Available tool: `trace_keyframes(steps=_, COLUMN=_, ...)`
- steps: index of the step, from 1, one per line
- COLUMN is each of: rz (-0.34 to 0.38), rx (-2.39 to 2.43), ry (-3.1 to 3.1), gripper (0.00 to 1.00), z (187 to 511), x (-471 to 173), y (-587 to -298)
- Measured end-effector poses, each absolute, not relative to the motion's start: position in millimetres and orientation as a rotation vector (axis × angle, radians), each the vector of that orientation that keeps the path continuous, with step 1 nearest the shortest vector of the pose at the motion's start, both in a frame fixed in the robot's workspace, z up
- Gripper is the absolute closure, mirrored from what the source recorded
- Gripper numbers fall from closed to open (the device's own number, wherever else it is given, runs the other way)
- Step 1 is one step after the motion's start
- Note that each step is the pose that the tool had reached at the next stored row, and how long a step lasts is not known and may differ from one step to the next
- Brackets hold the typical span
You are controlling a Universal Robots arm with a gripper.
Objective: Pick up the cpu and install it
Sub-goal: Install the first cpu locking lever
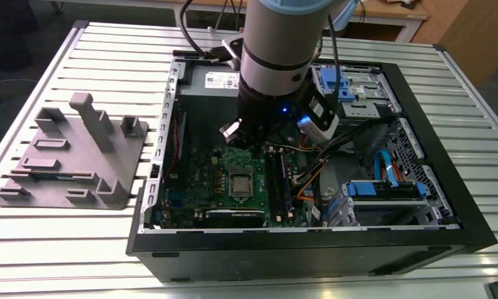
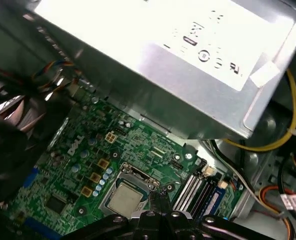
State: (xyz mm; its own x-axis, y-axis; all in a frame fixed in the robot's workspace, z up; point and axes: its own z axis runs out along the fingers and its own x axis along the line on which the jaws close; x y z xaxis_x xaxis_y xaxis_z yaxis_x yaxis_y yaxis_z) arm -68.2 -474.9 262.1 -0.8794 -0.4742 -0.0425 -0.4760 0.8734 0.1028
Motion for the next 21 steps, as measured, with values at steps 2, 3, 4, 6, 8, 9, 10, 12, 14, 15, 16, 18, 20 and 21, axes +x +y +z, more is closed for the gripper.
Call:
trace_keyframes(steps=2, rz=0.172, rx=-0.738, ry=3.031, gripper=0.90, z=262.1, x=-68.2, y=-474.9)
trace_keyframes(steps=3, rz=0.172, rx=-0.738, ry=3.031, gripper=0.90, z=262.0, x=-68.2, y=-474.9)
trace_keyframes(steps=4, rz=0.172, rx=-0.738, ry=3.031, gripper=0.90, z=262.0, x=-68.2, y=-474.9)
trace_keyframes(steps=6, rz=0.172, rx=-0.737, ry=3.031, gripper=0.90, z=262.0, x=-68.2, y=-474.8)
trace_keyframes(steps=8, rz=0.172, rx=-0.737, ry=3.031, gripper=0.90, z=262.0, x=-68.3, y=-473.6)
trace_keyframes(steps=9, rz=0.172, rx=-0.736, ry=3.032, gripper=0.90, z=262.0, x=-68.3, y=-472.8)
trace_keyframes(steps=10, rz=0.172, rx=-0.734, ry=3.032, gripper=0.90, z=262.0, x=-68.2, y=-472.1)
trace_keyframes(steps=12, rz=0.172, rx=-0.727, ry=3.034, gripper=0.90, z=261.9, x=-67.9, y=-470.6)
trace_keyframes(steps=14, rz=0.172, rx=-0.721, ry=3.035, gripper=0.90, z=261.9, x=-67.4, y=-469.4)
trace_keyframes(steps=15, rz=0.172, rx=-0.718, ry=3.035, gripper=0.90, z=261.9, x=-67.0, y=-468.7)
trace_keyframes(steps=16, rz=0.172, rx=-0.715, ry=3.036, gripper=0.90, z=261.9, x=-66.6, y=-467.9)
trace_keyframes(steps=18, rz=0.172, rx=-0.711, ry=3.037, gripper=0.90, z=261.7, x=-65.0, y=-465.9)
trace_keyframes(steps=20, rz=0.172, rx=-0.707, ry=3.038, gripper=0.90, z=261.6, x=-63.7, y=-463.7)
trace_keyframes(steps=21, rz=0.172, rx=-0.705, ry=3.038, gripper=0.90, z=261.5, x=-63.2, y=-462.6)
